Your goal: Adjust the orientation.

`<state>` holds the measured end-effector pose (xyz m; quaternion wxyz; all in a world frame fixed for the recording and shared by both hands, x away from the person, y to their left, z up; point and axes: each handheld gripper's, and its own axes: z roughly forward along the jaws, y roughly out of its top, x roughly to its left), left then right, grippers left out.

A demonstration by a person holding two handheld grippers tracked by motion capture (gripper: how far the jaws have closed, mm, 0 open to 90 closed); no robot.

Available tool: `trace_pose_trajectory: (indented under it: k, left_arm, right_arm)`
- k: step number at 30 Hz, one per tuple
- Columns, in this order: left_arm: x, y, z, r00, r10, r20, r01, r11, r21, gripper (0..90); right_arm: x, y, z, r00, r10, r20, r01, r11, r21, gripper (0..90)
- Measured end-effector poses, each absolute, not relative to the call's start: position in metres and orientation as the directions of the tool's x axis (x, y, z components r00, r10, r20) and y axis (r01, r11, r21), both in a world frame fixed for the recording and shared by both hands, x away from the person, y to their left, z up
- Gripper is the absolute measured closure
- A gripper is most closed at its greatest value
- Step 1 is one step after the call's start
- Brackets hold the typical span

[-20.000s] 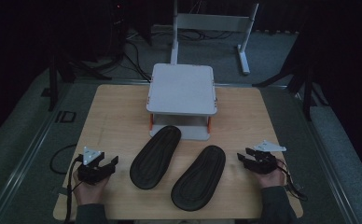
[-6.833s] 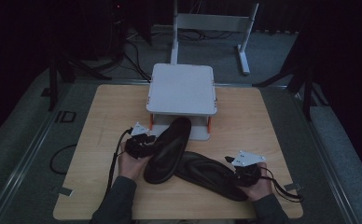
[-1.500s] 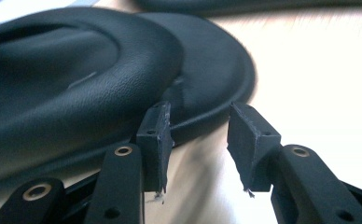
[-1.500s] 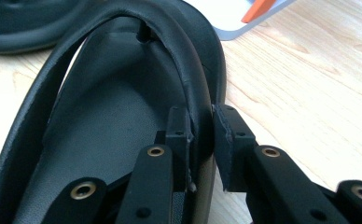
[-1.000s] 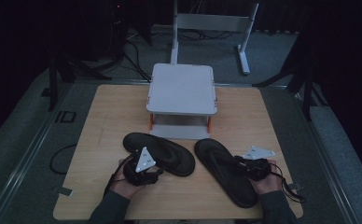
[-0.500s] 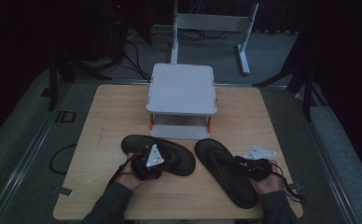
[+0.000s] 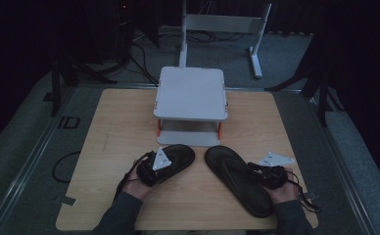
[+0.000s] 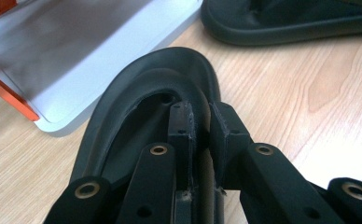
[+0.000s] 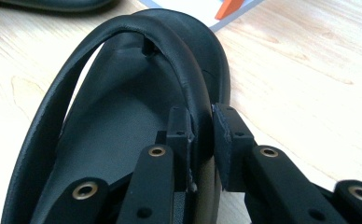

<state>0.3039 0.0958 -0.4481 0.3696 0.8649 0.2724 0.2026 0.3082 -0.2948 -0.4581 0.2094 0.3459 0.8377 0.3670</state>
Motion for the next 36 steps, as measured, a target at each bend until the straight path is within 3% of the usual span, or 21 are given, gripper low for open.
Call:
trace_pose_trajectory:
  k: [8,13,23,28,32,36]
  left_arm:
    - [0.3,0.096,-0.435,0.746,0.646,0.162,0.315,-0.556,0.769,79.6]
    - [0.309,0.094,-0.434,0.684,0.705,0.185,0.342,-0.535,0.772,79.6]
    - [0.323,0.074,-0.448,0.652,0.729,0.209,0.357,-0.538,0.764,79.1]
    - [0.322,0.073,-0.447,0.649,0.73,0.213,0.359,-0.541,0.761,63.0]
    - [0.313,0.08,-0.446,0.642,0.736,0.215,0.357,-0.535,0.765,56.3]
    - [0.299,0.094,-0.449,0.629,0.749,0.207,0.369,-0.522,0.769,54.0]
  right_arm:
    - [0.31,-0.288,-0.451,-0.685,0.724,-0.078,0.403,0.466,0.788,78.3]
    - [0.316,-0.276,-0.449,-0.664,0.741,-0.097,0.406,0.467,0.786,78.4]
    - [0.326,-0.246,-0.447,-0.589,0.795,-0.143,0.428,0.457,0.78,79.0]
    - [0.327,-0.238,-0.454,-0.584,0.792,-0.177,0.437,0.491,0.754,78.8]
    - [0.326,-0.237,-0.46,-0.578,0.795,-0.185,0.447,0.498,0.743,78.4]
    - [0.326,-0.241,-0.457,-0.594,0.796,-0.119,0.461,0.457,0.761,65.6]
